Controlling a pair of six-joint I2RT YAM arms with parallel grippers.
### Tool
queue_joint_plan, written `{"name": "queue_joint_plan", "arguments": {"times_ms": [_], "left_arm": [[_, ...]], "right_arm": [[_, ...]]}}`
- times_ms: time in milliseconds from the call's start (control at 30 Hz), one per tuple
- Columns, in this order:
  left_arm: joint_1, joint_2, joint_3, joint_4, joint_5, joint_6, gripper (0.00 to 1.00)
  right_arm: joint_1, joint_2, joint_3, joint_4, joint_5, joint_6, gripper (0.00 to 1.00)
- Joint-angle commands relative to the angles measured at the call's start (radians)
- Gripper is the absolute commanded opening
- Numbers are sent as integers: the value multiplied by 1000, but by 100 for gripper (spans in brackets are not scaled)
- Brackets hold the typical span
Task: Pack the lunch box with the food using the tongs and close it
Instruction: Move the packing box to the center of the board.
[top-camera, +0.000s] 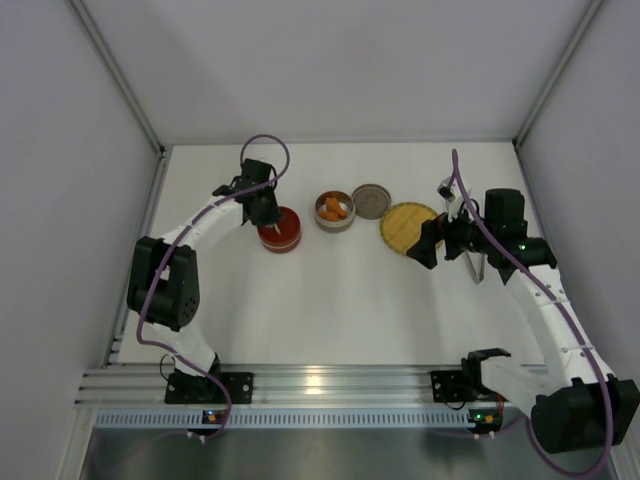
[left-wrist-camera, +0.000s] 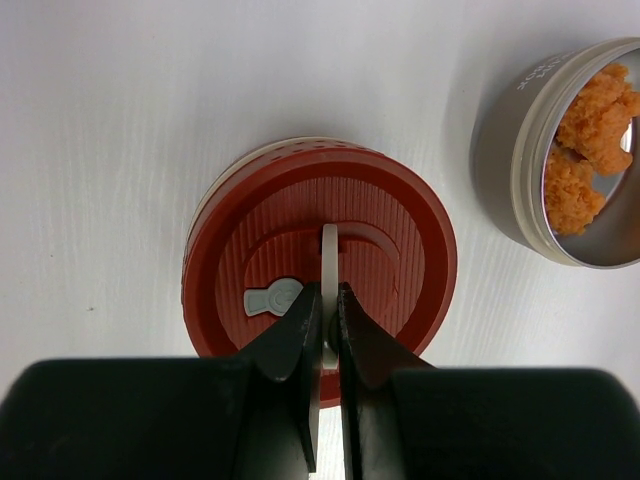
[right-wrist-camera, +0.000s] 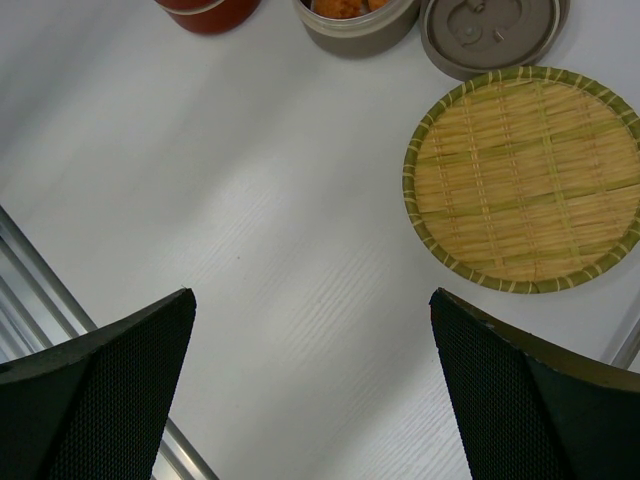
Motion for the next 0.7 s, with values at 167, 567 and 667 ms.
{"name": "queue_joint_plan", "arguments": {"times_ms": [167,567,667], "left_arm": [[23,10,-22,31,56,49,0],[39,90,-18,-39,341,521,0],[39,114,7,-125,416,757,0]], "right_arm": [[-25,-12,1,43,-12,-4,99],[-23,-4,10,26,-14,-18,99],[-23,-3,13,13,-14,-28,99]]}}
